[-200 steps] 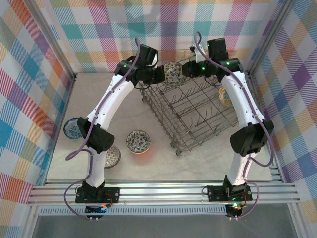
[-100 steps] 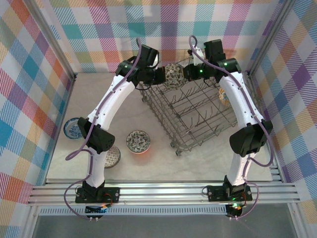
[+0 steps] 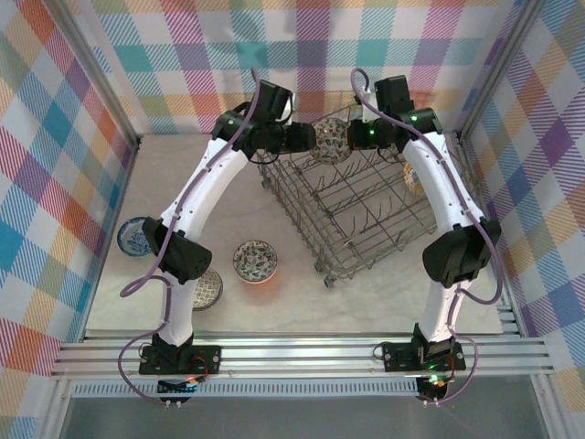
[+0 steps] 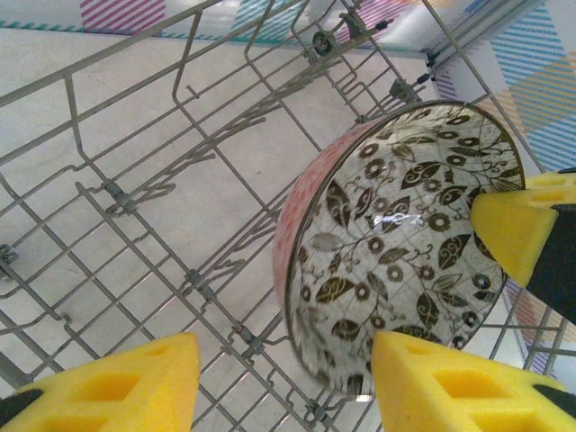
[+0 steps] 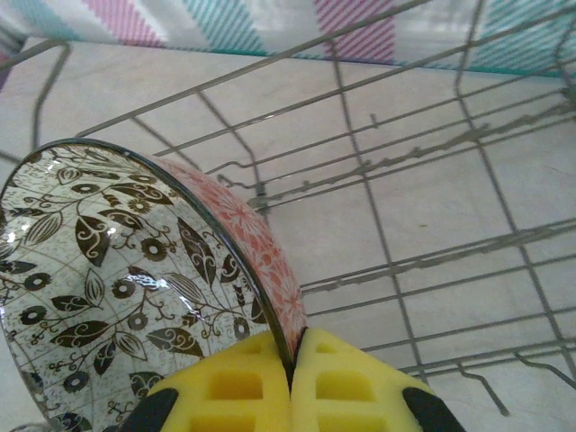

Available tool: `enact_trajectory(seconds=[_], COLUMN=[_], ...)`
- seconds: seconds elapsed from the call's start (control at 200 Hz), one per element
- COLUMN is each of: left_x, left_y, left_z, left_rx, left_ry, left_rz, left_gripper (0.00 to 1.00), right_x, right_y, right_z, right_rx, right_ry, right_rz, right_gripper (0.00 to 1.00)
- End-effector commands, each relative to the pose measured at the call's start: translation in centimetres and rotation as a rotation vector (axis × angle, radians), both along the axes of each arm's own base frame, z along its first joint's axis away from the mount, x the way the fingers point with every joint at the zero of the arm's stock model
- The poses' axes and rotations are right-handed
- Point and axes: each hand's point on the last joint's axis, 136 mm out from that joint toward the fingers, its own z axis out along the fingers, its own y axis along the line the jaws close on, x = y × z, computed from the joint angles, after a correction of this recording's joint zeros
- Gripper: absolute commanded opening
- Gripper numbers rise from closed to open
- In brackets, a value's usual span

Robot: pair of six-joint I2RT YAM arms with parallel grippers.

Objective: Load the bowls into the dish rack

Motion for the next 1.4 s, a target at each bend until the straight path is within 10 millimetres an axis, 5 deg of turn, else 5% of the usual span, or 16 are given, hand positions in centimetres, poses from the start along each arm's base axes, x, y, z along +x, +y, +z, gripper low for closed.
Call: enact_trajectory(seconds=[0.0,0.27,0.47,0.745,0.99,1.395], left_x=[-0.6,-0.7,-0.9,-0.4,0.2,1.0], left_y=[2.5,7.0,7.8,8.0,8.2,7.8], left_z=[4.0,2.1,0.5,-1.1,-1.9,-2.3], left_rx=[-0.045,-0.044,-0.054,-0.067,-0.078,-0.088], left_ry=[-0.079,-0.04,-0.006,0.022,0.032,0.042], left_rz=[0.017,0.088,0.097,0.104,0.117,0.105], left_gripper=[0.55,0.56,0.57,0.57,0.57,0.57], right_x=[1.1,0.4,-1.4,-2.1,-2.6,-2.2], right_y=[-3.3,-14.4,-19.0,-20.7,-20.7,-19.9], right_z=[1.8,3.2,4.0,1.9,-0.5,-1.6], right_rx=[-0.034,-0.399,-0.664,-0.847,-0.933,-1.1], right_ry=[-0.079,-0.25,-0.344,-0.343,-0.327,-0.382], right_rz=[-0.151,-0.475,-0.603,-0.617,-0.555,-0.51], right_gripper=[0.0,0.0,0.0,0.0,0.0,0.0])
